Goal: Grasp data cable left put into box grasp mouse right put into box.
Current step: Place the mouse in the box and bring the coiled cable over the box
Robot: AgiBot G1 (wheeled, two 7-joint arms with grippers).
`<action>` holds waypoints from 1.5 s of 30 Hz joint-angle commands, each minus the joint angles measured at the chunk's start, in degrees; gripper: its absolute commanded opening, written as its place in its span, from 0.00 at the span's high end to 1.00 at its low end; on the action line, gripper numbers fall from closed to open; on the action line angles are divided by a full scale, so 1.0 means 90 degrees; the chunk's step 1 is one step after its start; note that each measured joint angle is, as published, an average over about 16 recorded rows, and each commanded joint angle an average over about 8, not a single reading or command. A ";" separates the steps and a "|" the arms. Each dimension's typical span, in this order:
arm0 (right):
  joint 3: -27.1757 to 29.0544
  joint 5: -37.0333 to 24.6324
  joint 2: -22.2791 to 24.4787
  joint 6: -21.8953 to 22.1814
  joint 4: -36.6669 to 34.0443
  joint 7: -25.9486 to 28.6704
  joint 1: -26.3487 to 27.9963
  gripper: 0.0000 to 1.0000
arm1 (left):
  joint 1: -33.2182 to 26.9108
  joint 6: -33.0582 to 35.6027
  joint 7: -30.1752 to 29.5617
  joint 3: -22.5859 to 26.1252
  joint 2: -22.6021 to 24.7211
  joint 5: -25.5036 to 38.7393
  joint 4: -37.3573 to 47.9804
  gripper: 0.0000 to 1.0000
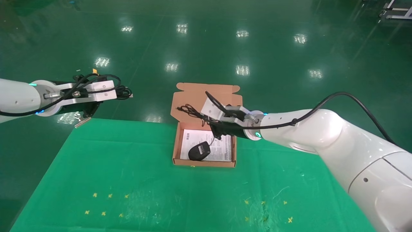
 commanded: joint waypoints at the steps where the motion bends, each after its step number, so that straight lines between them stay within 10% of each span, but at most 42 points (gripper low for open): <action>1: -0.0098 0.0068 0.0002 0.0032 -0.0075 0.0030 -0.0005 0.18 | 0.0002 0.0003 -0.0002 0.0000 -0.0002 0.0003 -0.0003 1.00; 3: -0.0139 0.0081 0.0002 0.0032 -0.0090 0.0024 -0.0009 0.00 | 0.0004 0.0006 -0.0002 -0.0001 -0.0004 0.0005 -0.0005 1.00; 19: -0.0158 0.0118 0.0442 0.0072 0.0395 0.0115 -0.0080 0.00 | 0.0233 -0.0560 0.0260 0.0097 0.0483 -0.0217 0.0396 1.00; 33: -0.0093 -0.0116 0.2337 0.0164 0.1767 0.0400 0.0184 0.00 | 0.0560 -0.2918 0.1518 0.0460 0.2333 -0.0910 0.2918 1.00; 45: -0.0418 -0.0850 0.3419 0.0066 0.3120 0.1520 0.0330 0.00 | 0.0587 -0.3772 0.2161 0.1641 0.2557 -0.2620 0.3281 1.00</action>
